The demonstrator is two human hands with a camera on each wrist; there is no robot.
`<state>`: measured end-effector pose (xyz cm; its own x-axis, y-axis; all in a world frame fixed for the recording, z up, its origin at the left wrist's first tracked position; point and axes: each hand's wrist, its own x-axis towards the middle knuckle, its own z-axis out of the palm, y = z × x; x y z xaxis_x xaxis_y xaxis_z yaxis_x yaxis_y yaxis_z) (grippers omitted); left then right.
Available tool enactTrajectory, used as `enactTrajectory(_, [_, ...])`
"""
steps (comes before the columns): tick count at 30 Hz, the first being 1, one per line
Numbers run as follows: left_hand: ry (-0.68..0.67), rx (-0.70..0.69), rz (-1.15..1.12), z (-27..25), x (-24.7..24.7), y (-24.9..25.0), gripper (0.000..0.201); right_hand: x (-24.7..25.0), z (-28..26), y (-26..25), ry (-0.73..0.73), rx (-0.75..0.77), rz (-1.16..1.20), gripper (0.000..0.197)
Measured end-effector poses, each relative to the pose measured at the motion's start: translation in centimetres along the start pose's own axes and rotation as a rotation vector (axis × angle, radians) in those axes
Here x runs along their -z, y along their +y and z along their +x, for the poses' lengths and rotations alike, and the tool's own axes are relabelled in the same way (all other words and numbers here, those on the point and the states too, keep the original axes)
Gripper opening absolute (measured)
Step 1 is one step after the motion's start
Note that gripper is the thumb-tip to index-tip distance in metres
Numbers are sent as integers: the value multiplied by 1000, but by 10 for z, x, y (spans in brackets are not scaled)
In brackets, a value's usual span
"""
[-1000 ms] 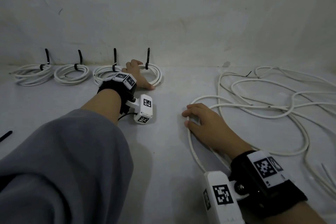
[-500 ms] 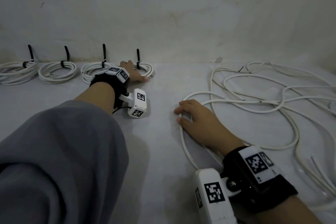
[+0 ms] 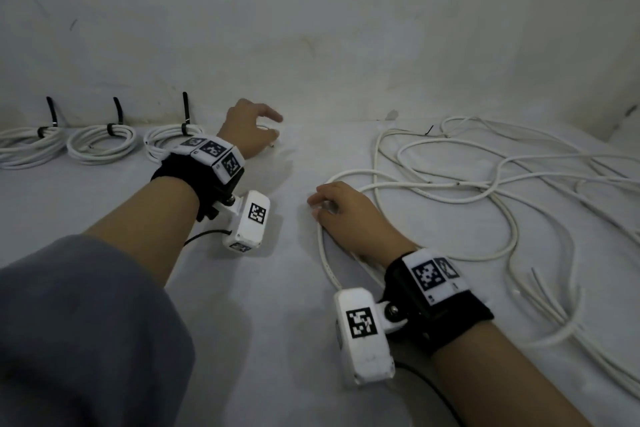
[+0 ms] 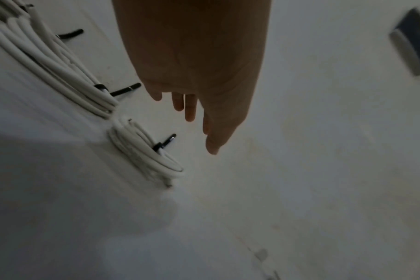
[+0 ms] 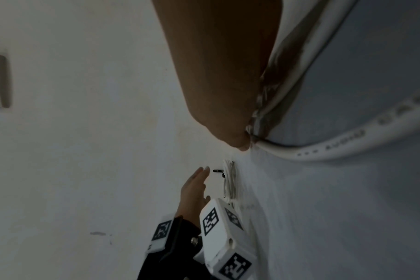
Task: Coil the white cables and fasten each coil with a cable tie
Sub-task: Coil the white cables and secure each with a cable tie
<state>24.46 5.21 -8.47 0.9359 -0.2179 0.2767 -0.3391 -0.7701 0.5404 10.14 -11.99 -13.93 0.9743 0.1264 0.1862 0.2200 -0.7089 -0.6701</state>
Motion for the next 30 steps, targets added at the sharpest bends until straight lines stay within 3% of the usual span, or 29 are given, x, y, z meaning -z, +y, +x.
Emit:
enactTrajectory(6, [-101, -133, -25, -59, 2, 26, 25, 9, -9, -16, -26, -64, 48, 22])
enactTrajectory(11, [-201, -82, -92, -107, 16, 43, 15, 30, -24, -36, -74, -36, -10, 19])
enactTrajectory(13, [-254, -76, -105, -122, 21, 48, 13, 43, -36, -44, -160, -60, -76, 19])
enactTrajectory(17, [-347, -10, -142, -143, 23, 59, 13, 58, -70, -56, -486, -95, -486, 33])
enactTrajectory(19, [-384, 31, -166, -150, 23, 65, 13, 58, -83, -57, -571, -104, -600, 37])
enactTrajectory(23, [-529, 177, -147, -163, 24, 80, 21, 56, -92, -59, -564, -97, -636, 24])
enactTrajectory(27, [-698, 303, -134, -179, 29, 94, 49, 61, -94, -64, -479, -84, -497, 19])
enactTrajectory(30, [-668, 307, -257, -187, 28, 98, 46, 61, -92, -72, -386, -1, -355, 14])
